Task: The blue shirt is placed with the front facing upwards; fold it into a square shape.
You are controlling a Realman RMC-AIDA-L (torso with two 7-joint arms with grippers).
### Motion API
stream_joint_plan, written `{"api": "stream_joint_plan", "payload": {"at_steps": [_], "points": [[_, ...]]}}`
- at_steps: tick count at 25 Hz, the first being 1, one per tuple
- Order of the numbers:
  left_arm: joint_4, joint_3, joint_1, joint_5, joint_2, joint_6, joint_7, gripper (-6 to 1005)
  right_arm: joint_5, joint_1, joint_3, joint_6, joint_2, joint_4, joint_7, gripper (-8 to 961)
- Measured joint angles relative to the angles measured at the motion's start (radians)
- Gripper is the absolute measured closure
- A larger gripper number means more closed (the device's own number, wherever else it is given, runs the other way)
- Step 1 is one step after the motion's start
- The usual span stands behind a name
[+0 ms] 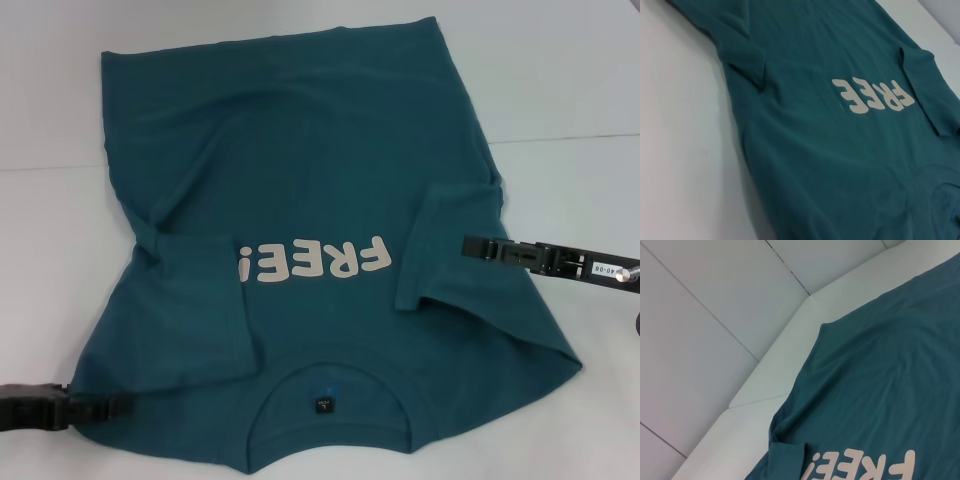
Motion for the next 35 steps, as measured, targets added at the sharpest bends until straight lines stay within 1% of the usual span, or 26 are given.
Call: {"api": "stream_joint_plan", "payload": {"at_steps": [5, 13, 18, 25, 30, 33, 35], "points": [[-0.004, 0.0, -0.008, 0.008, 0.001, -0.016, -0.009, 127, 0.002, 0.002, 0.0, 0.0, 0.0, 0.0, 0.0, 55], [-0.004, 0.001, -0.008, 0.017, 0.004, -0.037, -0.024, 452, 0.003, 0.002, 0.0, -0.004, 0.0, -0.002, 0.0, 59], [-0.002, 0.002, -0.01, 0.032, 0.003, -0.039, -0.03, 551, 0.003, -0.001, 0.001, -0.006, 0.0, -0.003, 0.0, 175], [0.001, 0.011, -0.012, 0.033, 0.003, -0.04, -0.038, 689, 0.003, -0.002, 0.003, -0.008, 0.0, -0.002, 0.0, 177], [0.002, 0.016, -0.013, 0.034, 0.002, -0.048, -0.052, 883, 0.003, -0.004, 0.003, -0.008, 0.0, -0.002, 0.0, 177], [0.003, 0.025, -0.014, 0.034, 0.002, -0.049, -0.054, 951, -0.001, -0.004, 0.003, -0.008, -0.001, -0.002, 0.0, 177], [0.004, 0.028, -0.014, 0.034, 0.001, -0.048, -0.058, 997, -0.011, -0.005, 0.001, -0.008, -0.006, -0.004, 0.011, 177]]}}
